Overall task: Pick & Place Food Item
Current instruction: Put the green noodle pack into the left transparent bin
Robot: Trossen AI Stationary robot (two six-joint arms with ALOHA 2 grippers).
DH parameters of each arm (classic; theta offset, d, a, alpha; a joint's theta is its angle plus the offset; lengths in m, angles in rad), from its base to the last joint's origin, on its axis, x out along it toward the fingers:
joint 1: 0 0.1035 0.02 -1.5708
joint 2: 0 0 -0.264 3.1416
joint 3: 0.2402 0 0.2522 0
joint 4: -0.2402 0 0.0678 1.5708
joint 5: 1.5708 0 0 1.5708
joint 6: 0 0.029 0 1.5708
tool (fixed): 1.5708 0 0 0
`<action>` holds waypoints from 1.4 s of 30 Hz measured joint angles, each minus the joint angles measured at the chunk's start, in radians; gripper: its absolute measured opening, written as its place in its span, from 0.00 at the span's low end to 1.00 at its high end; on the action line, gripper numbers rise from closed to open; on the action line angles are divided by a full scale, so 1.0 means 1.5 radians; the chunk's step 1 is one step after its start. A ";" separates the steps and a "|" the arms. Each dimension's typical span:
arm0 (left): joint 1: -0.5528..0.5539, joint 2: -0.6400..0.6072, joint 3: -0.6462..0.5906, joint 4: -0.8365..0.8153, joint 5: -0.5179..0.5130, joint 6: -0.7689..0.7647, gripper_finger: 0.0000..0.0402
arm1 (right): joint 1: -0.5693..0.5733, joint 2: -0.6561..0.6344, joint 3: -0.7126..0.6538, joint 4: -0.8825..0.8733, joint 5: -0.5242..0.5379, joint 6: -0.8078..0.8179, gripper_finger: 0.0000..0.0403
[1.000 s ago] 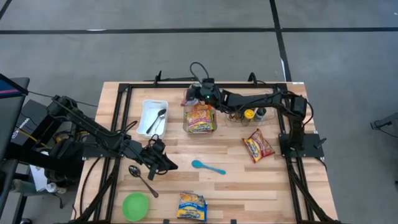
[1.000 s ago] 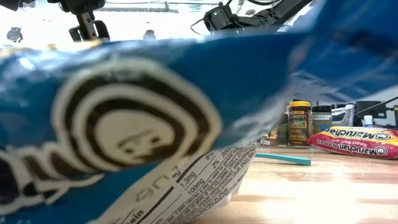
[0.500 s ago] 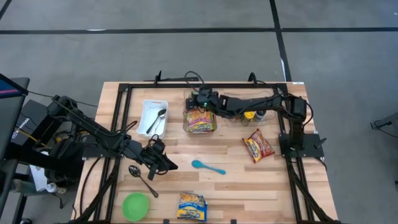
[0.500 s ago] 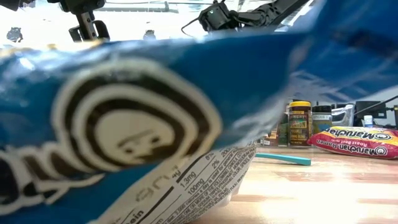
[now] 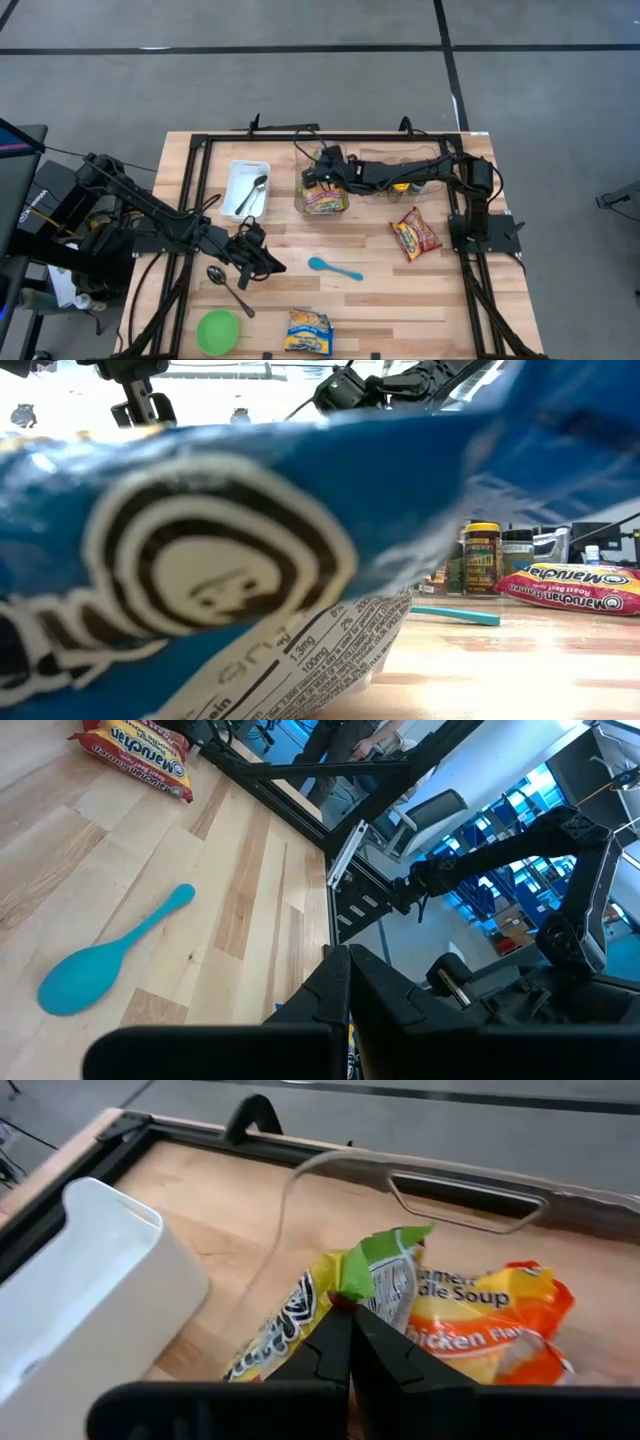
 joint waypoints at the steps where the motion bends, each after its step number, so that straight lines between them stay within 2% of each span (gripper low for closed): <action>1: 0.000 0.000 0.000 0.000 0.000 0.000 0.00 | 0.001 0.000 0.000 -0.006 0.002 0.000 0.00; 13: 0.000 0.000 0.000 0.000 0.000 0.000 0.00 | -0.009 0.000 0.000 -0.093 0.023 0.056 0.00; 22: 0.000 0.000 0.000 0.000 0.001 0.000 0.00 | -0.023 -0.038 0.002 -0.185 0.042 0.077 0.00; 30: 0.000 0.000 0.000 0.004 0.002 0.001 0.00 | -0.028 -0.047 0.000 -0.265 0.002 0.077 0.00; 35: 0.000 0.000 0.000 0.006 0.003 0.002 0.00 | -0.021 -0.048 0.000 -0.271 -0.006 0.069 0.00; 42: 0.001 0.000 0.000 0.006 0.003 0.002 0.00 | -0.022 -0.047 0.000 -0.272 -0.082 0.035 0.00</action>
